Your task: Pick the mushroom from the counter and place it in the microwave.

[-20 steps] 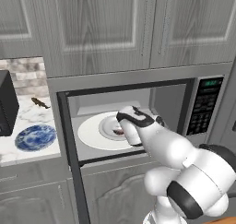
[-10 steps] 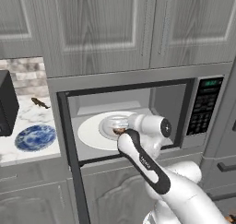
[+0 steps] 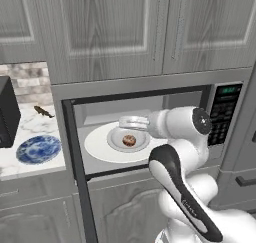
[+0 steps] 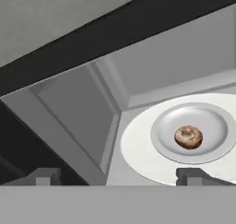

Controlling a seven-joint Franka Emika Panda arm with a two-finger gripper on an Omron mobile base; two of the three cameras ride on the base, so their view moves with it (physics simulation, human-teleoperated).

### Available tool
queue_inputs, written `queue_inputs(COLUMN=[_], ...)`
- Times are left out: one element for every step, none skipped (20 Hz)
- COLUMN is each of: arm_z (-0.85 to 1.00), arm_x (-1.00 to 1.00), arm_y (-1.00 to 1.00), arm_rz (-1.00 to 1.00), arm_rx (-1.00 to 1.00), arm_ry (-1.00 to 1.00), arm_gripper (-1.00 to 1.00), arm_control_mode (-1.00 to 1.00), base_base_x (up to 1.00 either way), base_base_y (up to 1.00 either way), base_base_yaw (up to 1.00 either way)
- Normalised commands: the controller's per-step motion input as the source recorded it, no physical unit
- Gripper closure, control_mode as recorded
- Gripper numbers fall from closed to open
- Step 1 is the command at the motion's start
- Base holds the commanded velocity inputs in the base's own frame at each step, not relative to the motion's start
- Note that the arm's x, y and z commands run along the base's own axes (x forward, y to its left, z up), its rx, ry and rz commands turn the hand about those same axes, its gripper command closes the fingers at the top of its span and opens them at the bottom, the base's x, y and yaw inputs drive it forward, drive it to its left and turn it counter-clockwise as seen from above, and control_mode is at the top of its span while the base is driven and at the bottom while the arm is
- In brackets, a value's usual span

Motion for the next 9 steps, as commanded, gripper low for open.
queue_inputs(arm_z=[0.95,0.92,0.91,0.91,0.84,0.70,0.47,0.29,0.09], arm_x=[-1.00,-1.00,-1.00,-1.00,-1.00,-1.00,-1.00,-1.00,-1.00], arm_y=[-0.30,-0.34,-0.39,-0.44,-0.52,-0.57,-0.65,-0.74,-0.72], arm_rz=[-0.01,0.00,0.00,0.00,0.00,0.00,0.00,0.00,0.00], arm_rx=[0.00,0.00,-0.02,-0.02,-0.03,-0.05,-0.09,-0.09,-0.11], arm_ry=[0.28,0.27,0.27,0.28,0.28,0.24,0.15,0.05,0.00], arm_gripper=[-1.00,-1.00,-1.00,-1.00,-1.00,-1.00,-1.00,-1.00,-1.00], arm_control_mode=[-1.00,-1.00,-1.00,-1.00,-1.00,-1.00,-1.00,-1.00,-1.00], base_base_x=[0.00,0.00,0.00,0.00,0.00,0.00,0.00,0.00,0.00], base_base_y=[0.00,0.00,0.00,0.00,0.00,0.00,0.00,0.00,0.00], base_base_yaw=[0.00,0.00,0.00,0.00,0.00,0.00,0.00,0.00,0.00])
